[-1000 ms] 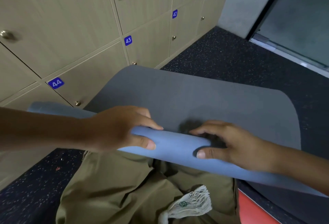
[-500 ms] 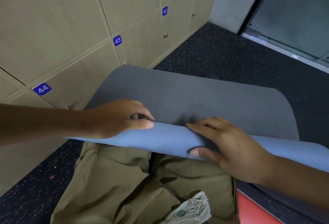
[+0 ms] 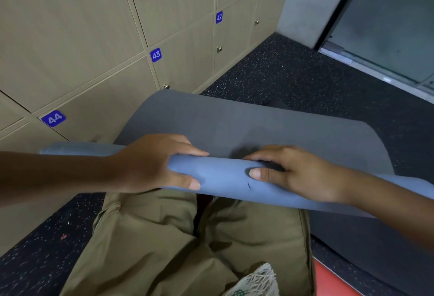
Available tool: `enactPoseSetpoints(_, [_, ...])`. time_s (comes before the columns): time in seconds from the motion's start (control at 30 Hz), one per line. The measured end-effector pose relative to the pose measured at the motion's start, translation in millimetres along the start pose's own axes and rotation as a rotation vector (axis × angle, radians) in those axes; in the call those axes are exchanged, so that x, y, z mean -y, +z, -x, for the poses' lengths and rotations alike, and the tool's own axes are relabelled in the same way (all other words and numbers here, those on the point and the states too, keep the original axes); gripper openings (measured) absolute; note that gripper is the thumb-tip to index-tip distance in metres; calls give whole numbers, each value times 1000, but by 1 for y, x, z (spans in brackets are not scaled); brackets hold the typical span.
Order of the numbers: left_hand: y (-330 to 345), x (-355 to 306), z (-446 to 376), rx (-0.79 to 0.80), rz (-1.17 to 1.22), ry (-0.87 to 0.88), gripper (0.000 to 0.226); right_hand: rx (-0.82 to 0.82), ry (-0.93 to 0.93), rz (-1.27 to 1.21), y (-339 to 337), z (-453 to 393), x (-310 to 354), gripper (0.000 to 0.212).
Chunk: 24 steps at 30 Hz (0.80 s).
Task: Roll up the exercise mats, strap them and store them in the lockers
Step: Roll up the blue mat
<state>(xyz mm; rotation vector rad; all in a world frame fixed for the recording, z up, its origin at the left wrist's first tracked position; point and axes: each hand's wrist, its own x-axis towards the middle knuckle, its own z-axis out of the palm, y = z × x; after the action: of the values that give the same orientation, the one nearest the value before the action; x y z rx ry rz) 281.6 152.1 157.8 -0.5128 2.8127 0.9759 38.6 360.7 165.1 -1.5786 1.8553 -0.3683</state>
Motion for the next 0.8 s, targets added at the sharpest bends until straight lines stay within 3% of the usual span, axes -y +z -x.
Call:
enactPoseSetpoints(0.13, [-7,2,-14,62,71,-26,61,-225,9,253,6,14,6,68])
enactPoseSetpoints(0.23, [-15,3,-27,144,126,-70,48,-359,-18,411,14,23,12,63])
enactPoseSetpoints(0.33, [-25,5,-41,250,186,-71,44,-415,-34,486,25,26,12,57])
enactPoseSetpoints(0.47, [-27,8,-53,308,181,-76,35,-429,-7,403,30,21,4,58])
enactPoseSetpoints(0.57, [-25,9,-50,181,62,-52,55,-409,-7,329,24,13,-1,59])
enactPoseSetpoints(0.7, [-17,4,-36,-158,-62,134,57,-316,47,167,8,0,-8,61])
enactPoseSetpoints(0.8, [-2,-2,-25,-236,-220,247,61,-254,60,60,-4,-12,-13,56])
